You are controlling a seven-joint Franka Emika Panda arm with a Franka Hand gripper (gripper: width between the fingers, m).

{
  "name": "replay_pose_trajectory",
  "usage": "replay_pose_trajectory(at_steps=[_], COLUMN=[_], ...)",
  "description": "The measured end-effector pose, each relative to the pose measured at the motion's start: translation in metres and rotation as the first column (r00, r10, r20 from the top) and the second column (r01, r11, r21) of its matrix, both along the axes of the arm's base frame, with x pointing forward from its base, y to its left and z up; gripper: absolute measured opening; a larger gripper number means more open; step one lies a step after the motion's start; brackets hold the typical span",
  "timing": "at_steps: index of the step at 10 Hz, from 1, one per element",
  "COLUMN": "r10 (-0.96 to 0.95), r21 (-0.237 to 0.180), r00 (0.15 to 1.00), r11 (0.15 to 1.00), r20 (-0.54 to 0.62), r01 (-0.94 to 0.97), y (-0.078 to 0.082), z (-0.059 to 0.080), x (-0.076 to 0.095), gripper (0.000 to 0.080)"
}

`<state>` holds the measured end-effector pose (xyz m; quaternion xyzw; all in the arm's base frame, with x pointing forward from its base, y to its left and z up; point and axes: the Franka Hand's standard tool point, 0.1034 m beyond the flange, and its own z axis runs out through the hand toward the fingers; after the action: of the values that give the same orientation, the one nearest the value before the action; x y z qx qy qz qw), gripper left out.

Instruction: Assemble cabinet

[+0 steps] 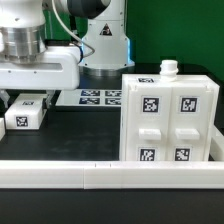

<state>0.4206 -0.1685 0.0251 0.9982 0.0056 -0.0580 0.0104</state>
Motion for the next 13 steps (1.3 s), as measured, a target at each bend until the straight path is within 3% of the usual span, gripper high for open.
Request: replay_pose_trajectory(at_steps=[1,2,4,6,7,10,13], r10=[0.001,-0.014,-0.062,-0.116,-0.176,-0.256,-0.234], r21=[0.019,0.048,0.066,0.059,0.04,0.009,0.013], r00=[1.0,1.0,0.998,0.993,0.984,0.967,0.972], r11=[1.0,0.999,0.996,0.991,0.984,0.967,0.972], r20=[-0.008,-0.027,-0.014,-0.001,-0.007,-0.003,-0.001], r01=[-0.001,0.016,0.063,0.116,0.176,0.256,0.234], y=[0.011,0.029,0.057,0.09,0.125,0.183,0.181], z=[0.018,0.047,0.098,0.118,0.137,0.147,0.143], x=[0.004,0.009,0.032,0.044,0.06,0.114,0.113], gripper=[0.0553,0.0553,0.0554,0.0554,0.0554,0.0554,0.0554])
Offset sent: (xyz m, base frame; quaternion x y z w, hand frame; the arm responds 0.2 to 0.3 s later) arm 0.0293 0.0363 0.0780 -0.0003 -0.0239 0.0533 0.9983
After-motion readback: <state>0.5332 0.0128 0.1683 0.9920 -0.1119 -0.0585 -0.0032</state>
